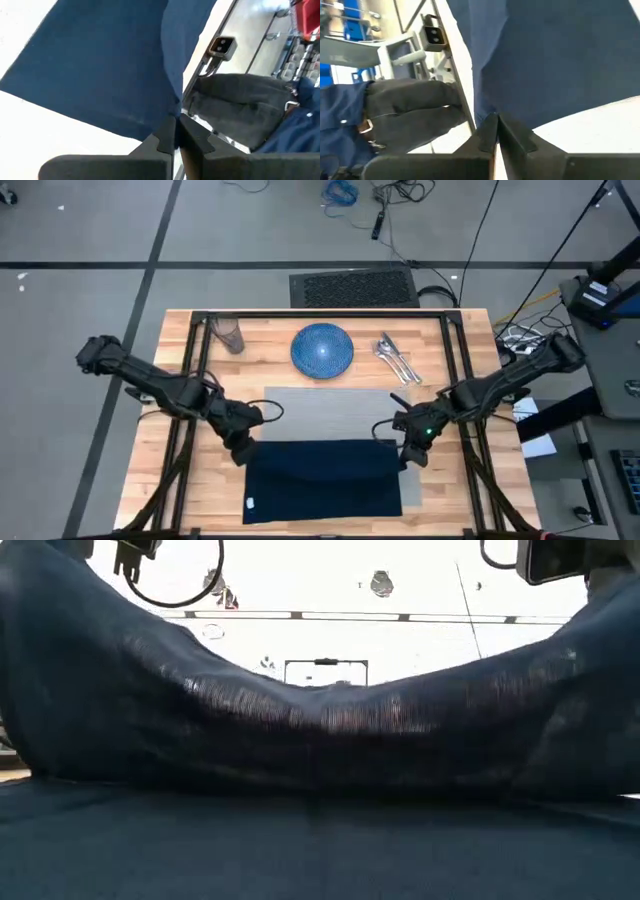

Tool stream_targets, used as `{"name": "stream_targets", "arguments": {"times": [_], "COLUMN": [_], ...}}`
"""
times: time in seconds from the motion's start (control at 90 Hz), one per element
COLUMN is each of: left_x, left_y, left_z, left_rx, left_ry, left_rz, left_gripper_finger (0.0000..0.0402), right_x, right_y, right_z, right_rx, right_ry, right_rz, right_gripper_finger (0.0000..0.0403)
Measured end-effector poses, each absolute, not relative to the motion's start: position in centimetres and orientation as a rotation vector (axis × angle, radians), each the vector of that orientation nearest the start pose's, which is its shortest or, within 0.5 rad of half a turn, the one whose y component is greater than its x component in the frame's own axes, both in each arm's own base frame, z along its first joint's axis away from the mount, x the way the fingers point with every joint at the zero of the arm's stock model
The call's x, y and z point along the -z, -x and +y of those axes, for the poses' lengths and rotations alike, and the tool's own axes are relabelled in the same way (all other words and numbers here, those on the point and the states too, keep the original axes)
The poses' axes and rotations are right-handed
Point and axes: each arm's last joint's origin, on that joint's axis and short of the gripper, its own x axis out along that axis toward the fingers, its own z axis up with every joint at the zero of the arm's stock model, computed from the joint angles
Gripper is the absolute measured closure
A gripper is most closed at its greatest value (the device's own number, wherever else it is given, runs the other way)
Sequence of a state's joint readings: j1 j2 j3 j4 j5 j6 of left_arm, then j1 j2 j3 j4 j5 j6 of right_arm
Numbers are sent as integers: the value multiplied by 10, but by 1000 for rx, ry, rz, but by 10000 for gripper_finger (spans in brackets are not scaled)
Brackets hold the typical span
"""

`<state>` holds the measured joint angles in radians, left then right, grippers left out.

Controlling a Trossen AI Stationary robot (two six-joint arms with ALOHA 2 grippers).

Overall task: Set table place
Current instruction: Fold the blue table napkin

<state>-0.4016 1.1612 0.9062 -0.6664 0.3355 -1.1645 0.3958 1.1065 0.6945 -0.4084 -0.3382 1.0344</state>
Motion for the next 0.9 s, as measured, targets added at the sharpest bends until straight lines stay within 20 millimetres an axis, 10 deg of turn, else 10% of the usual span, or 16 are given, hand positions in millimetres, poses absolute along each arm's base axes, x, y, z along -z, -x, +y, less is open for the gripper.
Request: {"name": "stream_targets", "arguments": {"times": [0.9], "left_x": [-244], "left_y": [-218], "left_z": [-118], "left_rx": [92], "left_ry": [864], "left_rz": [1262], "left_gripper_finger": [401], "right_x": [-202], "right_y": [-208], "right_z": [118], "right_rx": [-217], "right_ry": [-875], "right_rz": [1208], "right_gripper_finger": [403]}}
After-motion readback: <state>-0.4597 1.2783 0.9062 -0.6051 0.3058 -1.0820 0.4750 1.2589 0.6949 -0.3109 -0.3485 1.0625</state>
